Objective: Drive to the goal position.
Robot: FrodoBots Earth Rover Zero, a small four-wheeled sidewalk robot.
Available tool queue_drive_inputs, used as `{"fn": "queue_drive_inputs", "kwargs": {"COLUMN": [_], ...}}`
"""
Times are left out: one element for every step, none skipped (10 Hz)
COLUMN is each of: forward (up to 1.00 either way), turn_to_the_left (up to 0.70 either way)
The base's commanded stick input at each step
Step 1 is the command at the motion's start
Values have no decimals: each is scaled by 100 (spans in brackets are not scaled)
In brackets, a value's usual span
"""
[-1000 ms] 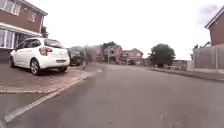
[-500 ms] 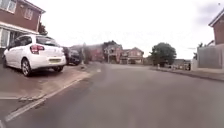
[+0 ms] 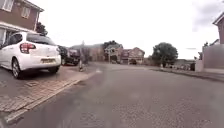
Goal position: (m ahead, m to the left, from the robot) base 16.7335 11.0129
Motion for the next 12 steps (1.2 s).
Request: {"fn": "queue_drive_inputs", "kwargs": {"forward": [100,100,100,100,100,100,100,100,100,100,100,100], "turn_to_the_left": [0,0,0,0,0,0,0,0,-31,-40,-40,-27]}}
